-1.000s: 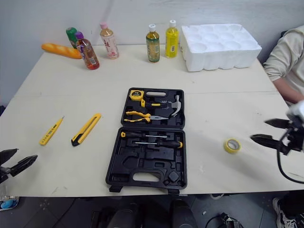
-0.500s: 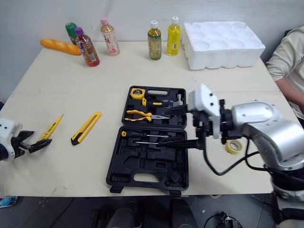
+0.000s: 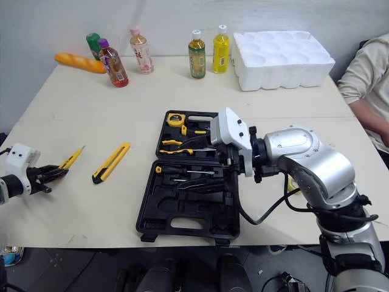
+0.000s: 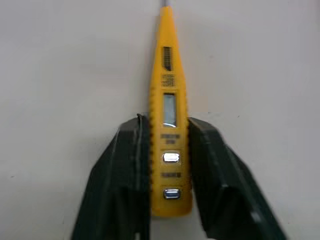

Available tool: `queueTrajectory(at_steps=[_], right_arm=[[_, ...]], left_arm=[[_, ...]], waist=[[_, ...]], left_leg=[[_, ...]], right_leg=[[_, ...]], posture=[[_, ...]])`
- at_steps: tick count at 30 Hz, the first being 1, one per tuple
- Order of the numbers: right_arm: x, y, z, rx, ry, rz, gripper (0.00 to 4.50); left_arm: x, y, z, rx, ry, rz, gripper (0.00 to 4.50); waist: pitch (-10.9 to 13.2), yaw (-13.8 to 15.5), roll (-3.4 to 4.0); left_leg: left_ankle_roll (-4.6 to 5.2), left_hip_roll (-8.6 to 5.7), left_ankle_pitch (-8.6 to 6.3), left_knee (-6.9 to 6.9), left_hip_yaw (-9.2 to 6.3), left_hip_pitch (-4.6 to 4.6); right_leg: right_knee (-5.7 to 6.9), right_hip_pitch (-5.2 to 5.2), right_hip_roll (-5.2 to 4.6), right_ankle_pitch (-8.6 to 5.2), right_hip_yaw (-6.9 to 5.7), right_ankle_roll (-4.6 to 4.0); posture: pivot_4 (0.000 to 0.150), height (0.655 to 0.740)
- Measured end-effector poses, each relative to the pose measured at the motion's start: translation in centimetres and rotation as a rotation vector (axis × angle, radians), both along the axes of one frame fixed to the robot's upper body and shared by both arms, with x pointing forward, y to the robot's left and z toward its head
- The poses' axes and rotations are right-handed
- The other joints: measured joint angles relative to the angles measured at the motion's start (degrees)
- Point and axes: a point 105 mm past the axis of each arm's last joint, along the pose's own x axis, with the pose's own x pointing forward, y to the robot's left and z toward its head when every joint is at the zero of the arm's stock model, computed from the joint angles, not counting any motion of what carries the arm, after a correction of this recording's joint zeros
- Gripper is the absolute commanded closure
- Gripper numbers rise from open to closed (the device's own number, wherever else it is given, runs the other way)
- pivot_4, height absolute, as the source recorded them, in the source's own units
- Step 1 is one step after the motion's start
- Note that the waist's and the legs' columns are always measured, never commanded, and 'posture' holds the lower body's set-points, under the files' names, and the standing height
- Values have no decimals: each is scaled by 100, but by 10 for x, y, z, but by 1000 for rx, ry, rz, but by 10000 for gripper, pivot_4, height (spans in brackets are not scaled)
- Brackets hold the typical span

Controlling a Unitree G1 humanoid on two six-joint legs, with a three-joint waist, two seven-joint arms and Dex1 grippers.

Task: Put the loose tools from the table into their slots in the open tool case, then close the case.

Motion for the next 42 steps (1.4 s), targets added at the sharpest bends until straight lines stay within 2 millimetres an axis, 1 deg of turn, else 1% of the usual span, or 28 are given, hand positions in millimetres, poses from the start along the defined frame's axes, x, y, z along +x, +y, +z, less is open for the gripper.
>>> queueTrajectory(at_steps=[5,6,8,9,11,12,13,14,15,17,18,19,21,23,27,29,32,36,38,42], right_arm=[[5,0,0,11,-10,-16,0],[6,0,0,9,-10,-22,0],[7,-3,-1,5,-7,-31,0],[7,-4,-2,3,-4,-36,0],[7,-7,-5,-1,6,-46,0],[5,-8,-7,-2,8,-51,0],[5,-10,-8,-4,13,-57,0],[5,-12,-9,-5,14,-69,0],[6,-16,-10,-6,15,-88,0],[6,-22,-16,-23,31,-118,0],[4,-24,-19,-35,37,-129,0],[2,-27,-22,-45,44,-139,0],[-1,-34,-28,-70,57,-170,0],[-6,-42,-40,-110,84,-204,0],[-12,-46,-50,-125,113,-239,0],[-12,-49,-53,-135,123,-264,0],[-13,-51,-56,-140,128,-286,0],[-13,-55,-61,-149,144,-318,0],[-12,-56,-63,-152,148,-330,0],[-12,-58,-65,-151,155,-346,0]], left_arm=[[-3,-7,5,7,14,-36,39503],[-3,-11,10,5,15,-61,39503],[-2,-26,30,9,-11,-139,39503],[-1,-36,43,5,-24,-189,39503],[-4,-67,73,17,-55,-335,39503],[-8,-85,85,44,-60,-425,39503],[-12,-102,92,70,-58,-517,39503],[-16,-120,95,98,-49,-608,39503],[-21,-141,93,115,-26,-713,39503],[-28,-181,86,105,24,-884,39503],[-30,-196,82,98,47,-938,39503],[-30,-207,79,102,69,-976,39503],[-29,-222,75,121,101,-1023,39503],[-26,-240,71,161,130,-1070,39503],[-27,-265,58,196,180,-1151,39503],[-26,-273,52,224,197,-1183,39503],[-20,-277,46,267,204,-1188,39503],[-14,-276,36,342,208,-1209,39503],[-12,-278,37,363,188,-1227,39503],[-13,-282,35,357,187,-1251,39503]], waist=[[0,-2,-1],[3,-2,-10],[7,2,-36],[8,9,-46],[9,7,-51],[10,-1,-48],[12,-4,-42],[14,-4,-37],[14,-1,-35],[15,8,-35],[15,9,-35],[16,11,-36],[16,5,-34],[16,4,-35],[17,8,-35],[17,8,-36],[18,9,-36],[18,20,-37],[18,31,-37],[18,32,-37]], left_leg=[[-24,-1,13,2,0,-8],[-23,-1,13,2,0,-13],[-26,0,15,2,-6,-23],[-26,0,15,2,-10,-26],[-24,-4,13,0,-13,-26],[-22,-5,12,-2,-11,-26],[-21,-7,12,-6,-11,-24],[-21,-8,12,-8,-9,-22],[-22,-8,12,-11,-8,-21],[-26,-4,16,-13,-10,-22],[-27,-4,18,-12,-11,-24],[-27,-3,19,-10,-11,-25],[-24,-3,20,-5,-6,-24],[-21,-2,21,0,-4,-21],[-22,2,24,6,-3,-22],[-22,2,24,11,-3,-22],[-20,3,23,23,-3,-24],[-19,2,22,28,-4,-25],[-18,2,22,34,-5,-24],[-15,2,20,42,-6,-25]], right_leg=[[0,0,-1,0,0,0],[-1,-2,-1,0,0,0],[-2,-9,-1,0,-2,0],[-4,-8,-1,0,-2,0],[-17,0,-6,0,0,0],[-31,4,-7,1,1,0],[-40,7,-8,2,2,3],[-43,8,-9,2,3,3],[-45,8,-8,2,3,3],[-43,6,-1,2,0,3],[-40,6,2,2,1,3],[-39,6,5,2,0,3],[-31,7,10,3,7,4],[-29,10,16,4,11,6],[-22,9,26,4,17,7],[-19,9,26,4,18,7],[-15,9,26,4,19,7],[-12,10,25,4,18,7],[-12,14,25,4,18,7],[-8,15,24,4,18,7]], posture=[[1500,7400],[1500,7400],[1500,7400],[1500,7400],[1500,7400],[1500,7400],[1500,7400],[1500,7400],[1500,7400],[1500,7400],[1500,7400],[1500,7400],[1500,7400],[1500,7400],[1500,7400],[1500,7400],[1500,7400],[1500,7400],[1500,7400],[1500,7400]])
